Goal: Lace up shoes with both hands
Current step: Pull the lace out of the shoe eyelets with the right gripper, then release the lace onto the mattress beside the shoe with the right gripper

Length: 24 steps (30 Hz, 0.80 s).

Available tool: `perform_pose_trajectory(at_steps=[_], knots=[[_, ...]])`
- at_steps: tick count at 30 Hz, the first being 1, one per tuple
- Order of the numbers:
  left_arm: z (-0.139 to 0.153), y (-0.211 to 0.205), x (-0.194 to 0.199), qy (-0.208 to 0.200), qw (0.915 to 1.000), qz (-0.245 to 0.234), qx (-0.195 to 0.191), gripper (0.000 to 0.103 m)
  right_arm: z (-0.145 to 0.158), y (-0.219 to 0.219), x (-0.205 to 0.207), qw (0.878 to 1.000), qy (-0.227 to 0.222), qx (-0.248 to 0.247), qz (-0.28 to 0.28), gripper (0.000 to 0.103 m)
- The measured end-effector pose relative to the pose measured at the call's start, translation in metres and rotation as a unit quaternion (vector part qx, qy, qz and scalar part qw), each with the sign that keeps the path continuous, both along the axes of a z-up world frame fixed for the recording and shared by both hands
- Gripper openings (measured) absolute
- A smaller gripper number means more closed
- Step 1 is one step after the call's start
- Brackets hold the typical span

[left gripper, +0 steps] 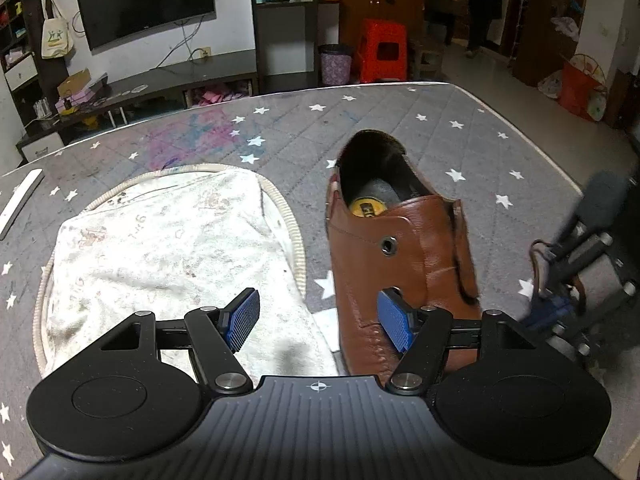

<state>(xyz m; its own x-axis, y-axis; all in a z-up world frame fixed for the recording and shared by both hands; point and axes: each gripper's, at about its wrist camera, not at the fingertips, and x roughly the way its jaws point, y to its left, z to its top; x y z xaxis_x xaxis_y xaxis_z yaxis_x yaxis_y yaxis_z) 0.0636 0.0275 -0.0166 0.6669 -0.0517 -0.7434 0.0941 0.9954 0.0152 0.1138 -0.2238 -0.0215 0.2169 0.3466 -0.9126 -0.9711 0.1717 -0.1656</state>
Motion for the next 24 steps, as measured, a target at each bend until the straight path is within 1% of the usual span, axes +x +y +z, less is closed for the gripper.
perform_pose_trajectory(at_steps=[4,8,9,10,12,13,16,17,18,19,21,22,24], knots=[[0.000,-0.005,-0.003,-0.006,0.9999,-0.008,0.004,0.067,-0.004,-0.010,-0.020,0.998,0.011,-0.003,-0.056,0.003],[0.001,-0.010,-0.006,-0.012,0.9998,-0.013,0.006,0.067,-0.009,-0.020,-0.040,0.993,0.022,-0.007,-0.112,0.004],[0.002,-0.011,-0.006,-0.012,0.9998,-0.014,0.005,0.067,-0.010,-0.022,-0.045,0.992,0.025,-0.008,-0.126,0.010],[0.003,-0.013,-0.008,-0.014,0.9997,-0.020,0.003,0.067,-0.010,-0.025,-0.052,0.992,0.013,0.002,-0.124,0.020],[0.005,-0.018,-0.011,-0.017,0.9995,-0.027,0.002,0.067,-0.011,-0.029,-0.058,0.992,-0.015,0.013,-0.128,0.024],[0.006,-0.020,-0.013,-0.019,0.9994,-0.031,0.002,0.067,-0.010,-0.031,-0.058,0.990,-0.026,0.022,-0.135,0.028],[0.010,-0.027,-0.015,-0.022,0.9989,-0.042,0.001,0.067,-0.006,-0.037,-0.056,0.984,-0.061,0.050,-0.160,0.033],[0.010,-0.031,-0.015,-0.022,0.9986,-0.048,0.001,0.067,-0.004,-0.040,-0.053,0.980,-0.069,0.061,-0.178,0.035],[0.010,-0.035,-0.015,-0.022,0.9983,-0.054,0.000,0.067,-0.003,-0.041,-0.049,0.975,-0.076,0.068,-0.196,0.042],[0.009,-0.039,-0.015,-0.022,0.9980,-0.060,0.000,0.067,-0.004,-0.042,-0.045,0.971,-0.083,0.073,-0.212,0.047],[0.009,-0.048,-0.017,-0.021,0.9971,-0.073,-0.001,0.067,-0.005,-0.044,-0.037,0.961,-0.096,0.083,-0.245,0.048],[0.009,-0.052,-0.018,-0.021,0.9966,-0.079,-0.002,0.067,-0.005,-0.044,-0.027,0.952,-0.091,0.100,-0.275,0.049],[0.008,-0.060,-0.019,-0.019,0.9958,-0.089,-0.002,0.067,-0.006,-0.049,-0.016,0.938,-0.084,0.123,-0.312,0.049]])
